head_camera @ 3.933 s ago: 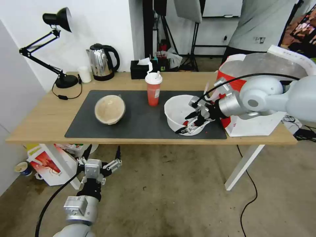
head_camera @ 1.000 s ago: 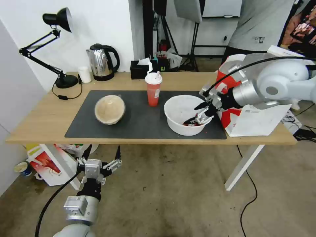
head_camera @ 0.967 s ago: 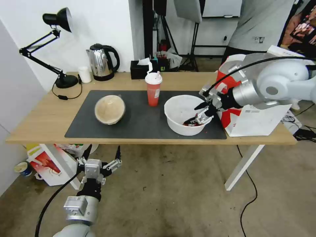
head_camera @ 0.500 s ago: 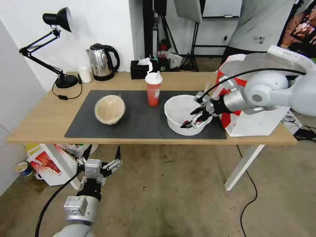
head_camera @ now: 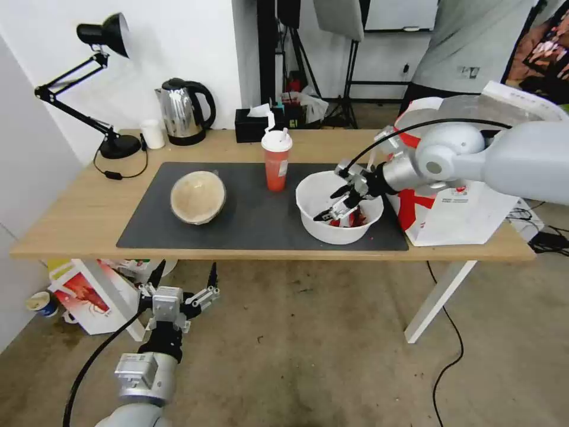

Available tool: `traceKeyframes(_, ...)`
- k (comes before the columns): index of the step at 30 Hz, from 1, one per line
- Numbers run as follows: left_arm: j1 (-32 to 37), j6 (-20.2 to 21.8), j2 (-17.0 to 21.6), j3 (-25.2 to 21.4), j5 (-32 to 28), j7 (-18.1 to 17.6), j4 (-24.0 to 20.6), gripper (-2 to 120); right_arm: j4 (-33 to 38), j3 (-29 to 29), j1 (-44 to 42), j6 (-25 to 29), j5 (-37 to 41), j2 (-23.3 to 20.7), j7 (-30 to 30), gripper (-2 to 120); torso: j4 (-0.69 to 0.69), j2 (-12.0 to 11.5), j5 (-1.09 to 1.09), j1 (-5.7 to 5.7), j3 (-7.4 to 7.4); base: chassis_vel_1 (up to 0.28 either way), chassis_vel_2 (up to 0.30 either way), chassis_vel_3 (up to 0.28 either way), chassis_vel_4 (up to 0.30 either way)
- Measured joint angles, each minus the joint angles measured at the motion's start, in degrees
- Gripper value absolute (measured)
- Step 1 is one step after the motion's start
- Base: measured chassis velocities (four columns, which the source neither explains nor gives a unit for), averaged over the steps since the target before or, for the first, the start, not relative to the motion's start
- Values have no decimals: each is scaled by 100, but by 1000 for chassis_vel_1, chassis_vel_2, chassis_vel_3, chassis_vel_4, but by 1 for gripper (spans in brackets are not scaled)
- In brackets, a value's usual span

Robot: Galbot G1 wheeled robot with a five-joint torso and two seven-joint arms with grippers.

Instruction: Pick up the trash from the table and place it into the takeout bag.

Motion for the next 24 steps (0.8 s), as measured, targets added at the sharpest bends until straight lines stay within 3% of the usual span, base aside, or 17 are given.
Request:
traceKeyframes(13,0,0,0,0,0,0,0,100,-371,319,-512,0,-11,-427,59,100,1,0,-1,0,0,0,0,0,0)
traceKeyframes(24,0,0,0,0,0,0,0,100,-468,362,-717,-10,-140,-356,59,98,0,0,0,0,0,0,0,0,0)
